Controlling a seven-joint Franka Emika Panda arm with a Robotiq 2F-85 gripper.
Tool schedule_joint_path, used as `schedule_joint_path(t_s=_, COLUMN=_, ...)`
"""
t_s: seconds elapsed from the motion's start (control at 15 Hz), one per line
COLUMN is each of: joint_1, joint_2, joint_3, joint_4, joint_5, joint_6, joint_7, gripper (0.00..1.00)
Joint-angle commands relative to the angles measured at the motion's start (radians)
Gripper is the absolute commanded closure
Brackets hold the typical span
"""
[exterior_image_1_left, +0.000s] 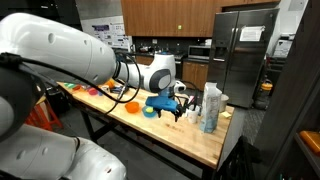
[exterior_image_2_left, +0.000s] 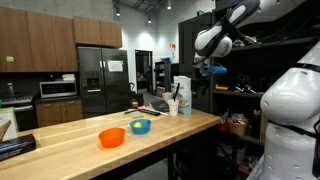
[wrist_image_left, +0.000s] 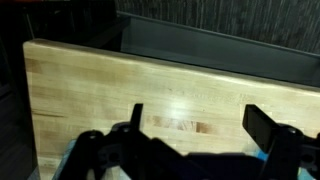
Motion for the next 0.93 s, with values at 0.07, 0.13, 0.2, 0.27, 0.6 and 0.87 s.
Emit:
schedule_joint_path(t_s=0.07, joint_1=-0.008, joint_2=0.001, joint_3=0.008, joint_4=0.002, joint_5=0.006, joint_6=-0.002, joint_7=-0.004, gripper=0.00)
schedule_joint_path(t_s=0.13, joint_1=-0.008, joint_2=0.001, joint_3=0.008, joint_4=0.002, joint_5=0.006, joint_6=-0.002, joint_7=-0.004, gripper=0.00)
schedule_joint_path(t_s=0.2, joint_1=-0.008, joint_2=0.001, joint_3=0.008, joint_4=0.002, joint_5=0.006, joint_6=-0.002, joint_7=-0.004, gripper=0.00)
schedule_joint_path(t_s=0.27, joint_1=-0.008, joint_2=0.001, joint_3=0.008, joint_4=0.002, joint_5=0.006, joint_6=-0.002, joint_7=-0.004, gripper=0.00)
schedule_joint_path(t_s=0.6, joint_1=-0.002, joint_2=-0.001, joint_3=0.003, joint_4=0.002, joint_5=0.011, joint_6=-0.008, joint_7=-0.019, gripper=0.00)
schedule_joint_path(t_s=0.87, joint_1=0.028, joint_2=-0.004, joint_3=-0.024, joint_4=0.007, joint_5=0.007, joint_6=-0.056, joint_7=-0.162, gripper=0.00)
